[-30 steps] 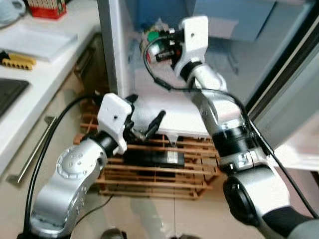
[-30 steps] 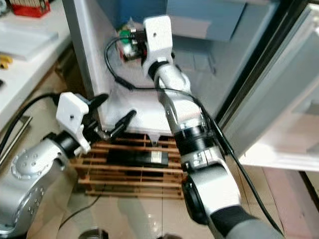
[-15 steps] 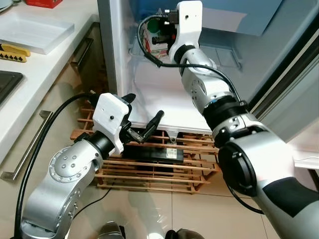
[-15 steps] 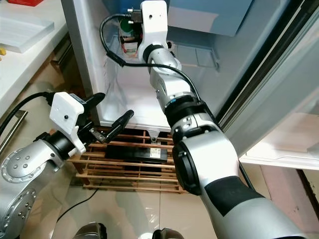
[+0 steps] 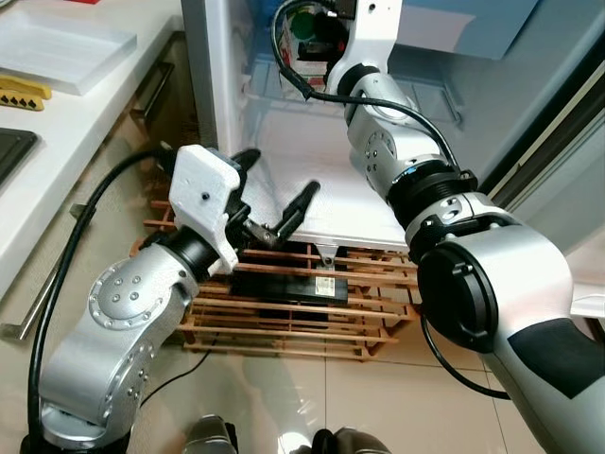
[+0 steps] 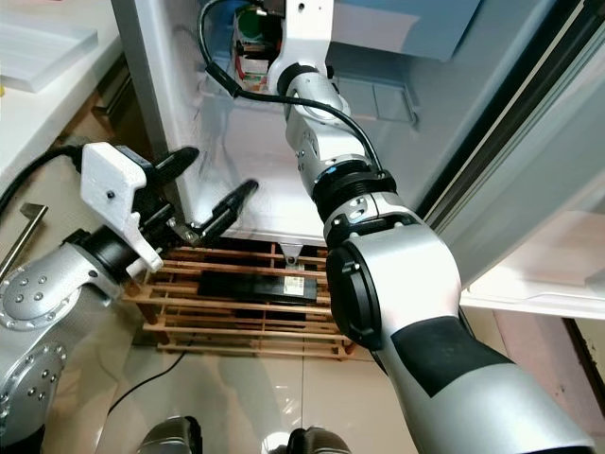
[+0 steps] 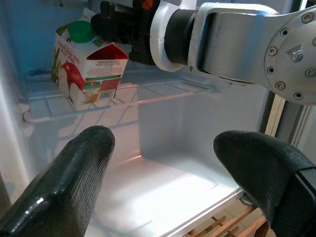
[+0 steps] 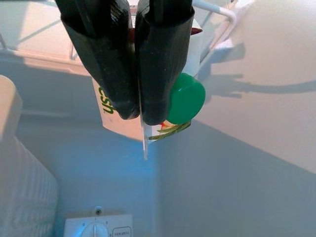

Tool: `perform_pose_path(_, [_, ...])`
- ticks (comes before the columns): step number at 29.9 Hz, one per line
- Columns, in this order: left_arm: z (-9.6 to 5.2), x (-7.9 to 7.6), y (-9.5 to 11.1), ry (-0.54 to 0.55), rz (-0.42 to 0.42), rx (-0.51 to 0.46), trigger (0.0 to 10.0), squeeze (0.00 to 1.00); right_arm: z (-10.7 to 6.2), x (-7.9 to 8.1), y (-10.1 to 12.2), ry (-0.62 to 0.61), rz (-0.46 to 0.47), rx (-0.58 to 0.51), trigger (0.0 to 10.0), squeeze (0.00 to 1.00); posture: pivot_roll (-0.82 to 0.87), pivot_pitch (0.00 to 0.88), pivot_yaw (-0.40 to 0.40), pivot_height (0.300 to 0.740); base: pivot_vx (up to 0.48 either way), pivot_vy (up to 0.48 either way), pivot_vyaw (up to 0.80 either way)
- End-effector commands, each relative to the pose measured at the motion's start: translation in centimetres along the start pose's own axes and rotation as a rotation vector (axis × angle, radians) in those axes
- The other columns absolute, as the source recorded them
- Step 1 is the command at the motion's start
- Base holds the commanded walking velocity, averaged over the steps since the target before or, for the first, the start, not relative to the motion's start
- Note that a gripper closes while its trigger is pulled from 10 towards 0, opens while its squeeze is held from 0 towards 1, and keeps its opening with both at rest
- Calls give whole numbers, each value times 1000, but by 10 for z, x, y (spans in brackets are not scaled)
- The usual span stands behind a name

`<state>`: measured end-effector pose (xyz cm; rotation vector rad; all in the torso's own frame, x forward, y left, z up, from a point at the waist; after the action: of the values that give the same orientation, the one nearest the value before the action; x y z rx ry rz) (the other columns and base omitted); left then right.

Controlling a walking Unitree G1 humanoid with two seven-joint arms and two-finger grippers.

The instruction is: Restocking fridge

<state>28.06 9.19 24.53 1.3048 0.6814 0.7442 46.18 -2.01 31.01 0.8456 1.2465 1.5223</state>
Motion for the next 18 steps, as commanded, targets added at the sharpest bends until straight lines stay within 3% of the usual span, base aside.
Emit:
perform_pose_path(1, [0,-5,6,-17,2,-15,10000,0,1,-5,6,-5,-1,-15,10000,0,139,140,-145,740,0,0,0])
perform_pose_path(7, [-1,-5,6,-8,-2,-10,10000,0,2,-1,7,6,8,-14,10000,0,141,143,-152,740,0,0,0])
perform_pose_path(9, [0,-5,6,-5,-4,-10,10000,0,2,-1,6,6,2,-12,10000,651,141,143,-153,740,0,0,0])
perform_pose_path(10, [0,-5,7,-5,-5,-10,10000,0,2,-1,6,4,0,-11,10000,820,141,144,-153,740,0,0,0])
perform_pose_path(12, [0,-5,7,-4,-5,-10,10000,0,2,0,4,5,-1,-7,10000,1000,140,145,-153,740,0,0,0])
perform_pose_path(18, [1,-5,7,-1,-6,-9,10000,0,1,1,5,17,-5,-11,10000,1000,138,146,-155,740,0,0,0])
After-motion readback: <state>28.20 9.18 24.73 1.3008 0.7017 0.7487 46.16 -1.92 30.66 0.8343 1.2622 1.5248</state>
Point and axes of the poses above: a point about 5 cm out from each wrist's last joint towards the gripper, its own z axis pointing out of the wrist towards the gripper, its own y axis along the axis of the wrist's last joint, x = y × z, the point moved 5 cm from there along z, pointing out of the wrist towards the gripper, and after that the axes turned 11 degrees about -z, right-handed, at the moved point
